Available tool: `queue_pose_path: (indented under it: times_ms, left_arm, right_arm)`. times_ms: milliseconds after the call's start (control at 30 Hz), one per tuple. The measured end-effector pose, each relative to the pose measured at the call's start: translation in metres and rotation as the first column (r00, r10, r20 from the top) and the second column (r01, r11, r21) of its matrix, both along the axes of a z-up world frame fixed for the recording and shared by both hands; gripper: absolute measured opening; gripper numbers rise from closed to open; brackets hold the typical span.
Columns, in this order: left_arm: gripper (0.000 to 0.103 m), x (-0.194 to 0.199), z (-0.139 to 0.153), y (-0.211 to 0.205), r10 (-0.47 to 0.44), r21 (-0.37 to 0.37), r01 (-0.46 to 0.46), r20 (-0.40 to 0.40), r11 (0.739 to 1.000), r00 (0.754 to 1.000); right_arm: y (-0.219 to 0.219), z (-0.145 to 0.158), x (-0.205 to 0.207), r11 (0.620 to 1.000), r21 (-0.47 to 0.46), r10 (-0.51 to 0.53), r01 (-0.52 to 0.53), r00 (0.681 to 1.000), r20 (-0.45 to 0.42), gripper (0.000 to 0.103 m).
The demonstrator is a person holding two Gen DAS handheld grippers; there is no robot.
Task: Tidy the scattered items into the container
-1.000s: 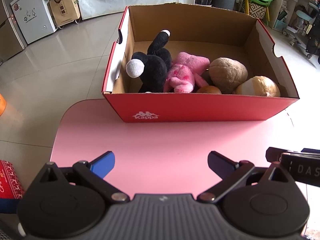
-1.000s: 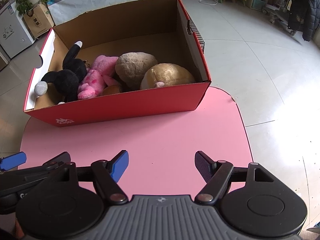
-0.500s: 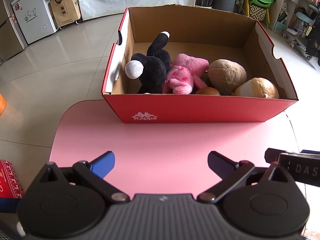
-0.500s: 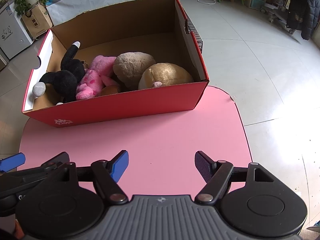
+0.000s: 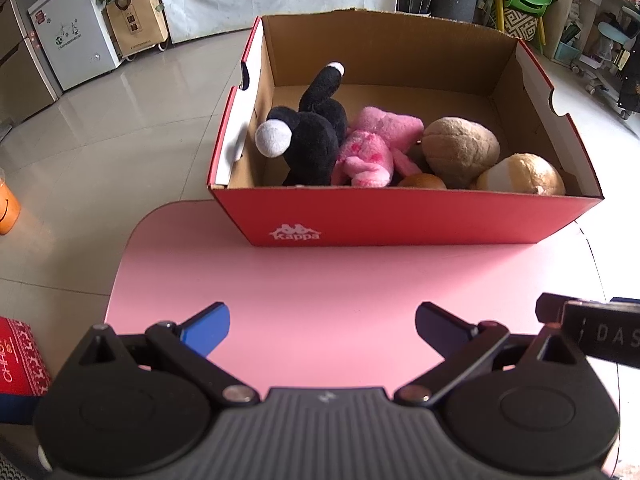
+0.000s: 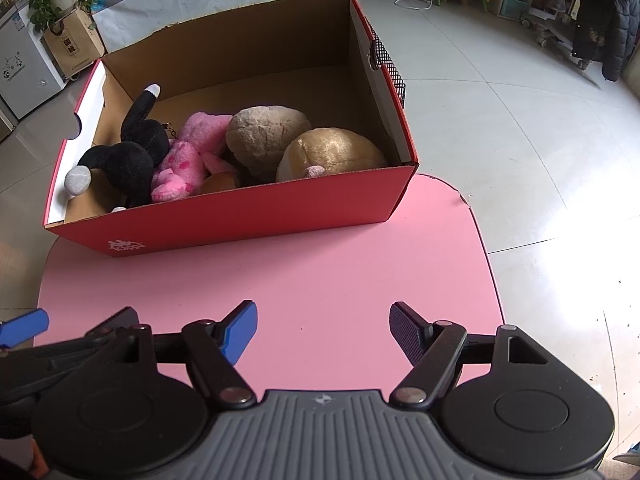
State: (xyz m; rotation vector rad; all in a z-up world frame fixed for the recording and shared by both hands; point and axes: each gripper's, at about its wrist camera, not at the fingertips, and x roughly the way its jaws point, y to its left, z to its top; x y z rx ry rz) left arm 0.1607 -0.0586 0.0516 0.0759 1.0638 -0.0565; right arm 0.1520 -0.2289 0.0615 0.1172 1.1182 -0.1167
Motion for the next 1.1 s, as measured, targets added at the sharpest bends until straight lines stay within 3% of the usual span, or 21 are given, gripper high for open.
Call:
queue_pose_path:
  times_ms: [200,467,800,967,1100]
  left_arm:
    - [0.103,0.000,-0.005,0.001,0.008,-0.018,-0.009,-0.033,1.000,0.999]
    - [0.103,0.000,0.002,0.001,0.024,-0.007,-0.024,0.003,1.000,1.000]
    - [0.103,0.001,0.002,-0.006,0.004,-0.001,-0.004,-0.018,1.000,1.000]
    - [0.103,0.000,0.003,-0.010,-0.013,0.054,0.013,0.012,0.998,1.000]
    - [0.103,0.002,0.003,-0.007,-0.013,0.036,0.014,-0.002,0.999,1.000]
  right_arm:
    - [-0.003,0.001,0.000,1.000,0.013,-0.007,0.007,1.000,0.005,0.074]
    - [-0.006,0.001,0.001,1.000,0.013,-0.017,0.017,1.000,0.007,0.074]
    - [-0.013,0.003,0.002,0.999,0.020,-0.040,0.040,0.999,0.011,0.074]
    - [-0.011,0.002,0.002,0.999,0.023,-0.034,0.034,0.999,0.009,0.074]
    - [-0.009,0.002,0.002,0.999,0.023,-0.025,0.025,1.000,0.007,0.074]
